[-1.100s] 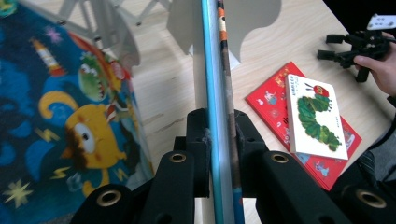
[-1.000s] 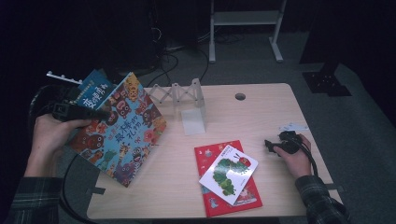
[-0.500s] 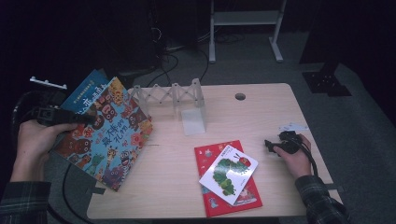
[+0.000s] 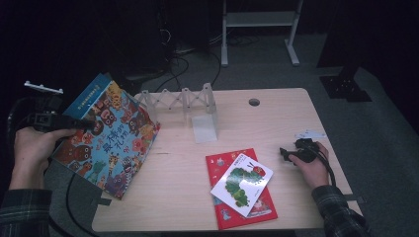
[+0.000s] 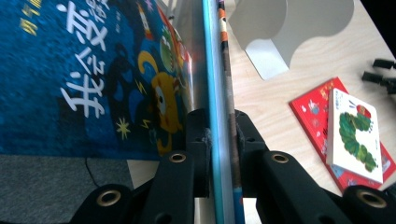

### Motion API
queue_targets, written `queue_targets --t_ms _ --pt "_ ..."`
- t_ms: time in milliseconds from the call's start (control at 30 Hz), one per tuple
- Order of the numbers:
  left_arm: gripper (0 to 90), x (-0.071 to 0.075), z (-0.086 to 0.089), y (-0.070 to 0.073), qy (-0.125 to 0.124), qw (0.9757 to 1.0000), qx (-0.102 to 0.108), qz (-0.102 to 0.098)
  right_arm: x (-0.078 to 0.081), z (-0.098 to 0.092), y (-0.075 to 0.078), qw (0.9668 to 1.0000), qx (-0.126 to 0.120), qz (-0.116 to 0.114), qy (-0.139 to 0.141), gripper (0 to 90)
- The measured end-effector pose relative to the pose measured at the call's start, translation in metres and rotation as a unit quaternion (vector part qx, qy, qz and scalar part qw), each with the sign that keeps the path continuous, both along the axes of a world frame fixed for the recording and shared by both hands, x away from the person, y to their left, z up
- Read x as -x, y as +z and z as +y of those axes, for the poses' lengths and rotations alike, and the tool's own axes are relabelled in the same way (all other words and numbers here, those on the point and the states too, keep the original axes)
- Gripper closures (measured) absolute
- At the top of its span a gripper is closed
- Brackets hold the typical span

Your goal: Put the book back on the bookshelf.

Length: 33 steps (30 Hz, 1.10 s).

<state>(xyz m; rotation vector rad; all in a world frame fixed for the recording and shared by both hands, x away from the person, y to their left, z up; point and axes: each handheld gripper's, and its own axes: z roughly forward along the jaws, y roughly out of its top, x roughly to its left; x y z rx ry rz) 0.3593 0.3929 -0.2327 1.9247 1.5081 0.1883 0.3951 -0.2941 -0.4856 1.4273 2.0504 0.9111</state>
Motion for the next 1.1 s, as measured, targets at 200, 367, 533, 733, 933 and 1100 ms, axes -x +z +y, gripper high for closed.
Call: queue_targets --t_ms 200,367,533,733,933,1100 --pt "79.8 -0.012 -0.001 0.003 0.015 0.9999 0.002 -0.003 0.0 0.0 0.0 1.0 0.0 0.0 0.0 19.4" --pt "79.8 -0.025 -0.001 0.003 0.027 0.9996 0.008 -0.003 0.0 0.0 0.0 1.0 -0.001 0.0 0.001 19.5" --pt "79.8 -0.038 -0.004 -0.001 0.042 0.9989 0.018 -0.002 0.0 0.0 0.0 1.0 -0.001 0.0 0.001 19.5" --pt "79.9 -0.046 -0.004 -0.001 0.054 0.9983 0.021 0.002 0.0 0.0 0.0 1.0 -0.001 0.001 0.002 19.5" --pt "79.9 -0.049 -0.008 -0.002 0.065 0.9976 0.025 0.001 0.0 0.001 0.0 1.0 -0.001 0.0 0.002 19.5" --pt "79.8 -0.055 -0.014 -0.004 0.074 0.997 0.021 -0.003 -0.001 0.002 0.0 1.0 0.0 0.0 0.004 19.5"
